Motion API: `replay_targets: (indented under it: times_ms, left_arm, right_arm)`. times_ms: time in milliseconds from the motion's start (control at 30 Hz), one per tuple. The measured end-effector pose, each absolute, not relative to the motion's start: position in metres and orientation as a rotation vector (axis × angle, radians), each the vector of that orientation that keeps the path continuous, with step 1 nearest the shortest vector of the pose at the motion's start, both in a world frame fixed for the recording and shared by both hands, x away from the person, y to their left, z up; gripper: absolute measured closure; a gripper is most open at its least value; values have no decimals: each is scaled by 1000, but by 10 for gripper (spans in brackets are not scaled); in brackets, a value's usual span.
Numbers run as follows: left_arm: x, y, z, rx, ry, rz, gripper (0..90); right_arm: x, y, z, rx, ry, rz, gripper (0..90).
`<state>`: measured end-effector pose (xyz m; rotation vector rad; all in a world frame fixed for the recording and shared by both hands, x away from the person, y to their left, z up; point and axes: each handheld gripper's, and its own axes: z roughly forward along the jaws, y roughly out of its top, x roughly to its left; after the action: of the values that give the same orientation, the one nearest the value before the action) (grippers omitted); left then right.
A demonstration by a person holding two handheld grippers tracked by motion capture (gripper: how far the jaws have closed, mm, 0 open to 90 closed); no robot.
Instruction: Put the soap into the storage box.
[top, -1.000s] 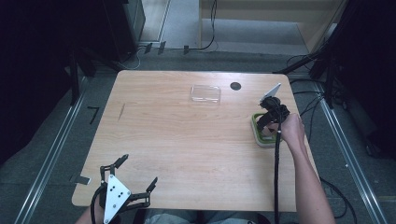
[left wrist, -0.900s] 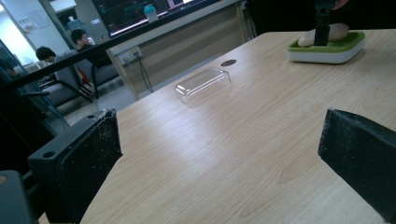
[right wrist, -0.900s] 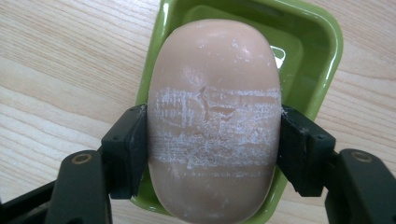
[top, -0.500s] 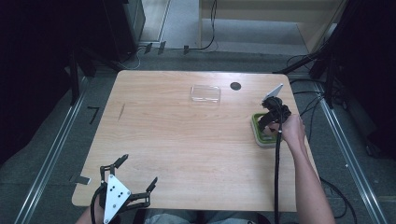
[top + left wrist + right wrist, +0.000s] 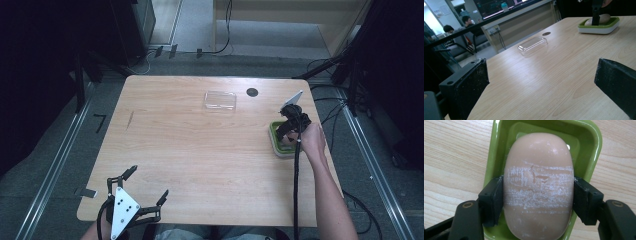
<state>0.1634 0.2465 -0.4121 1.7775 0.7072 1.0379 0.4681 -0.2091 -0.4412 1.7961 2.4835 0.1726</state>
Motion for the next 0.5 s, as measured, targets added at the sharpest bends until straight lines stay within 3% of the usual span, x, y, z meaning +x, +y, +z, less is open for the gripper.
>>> replay_targets:
  times_ms: [500]
  left_arm:
    - [163, 247, -412, 1775, 709, 1036, 0]
  right_arm:
    - [469, -207, -447, 1813, 2478, 151, 341]
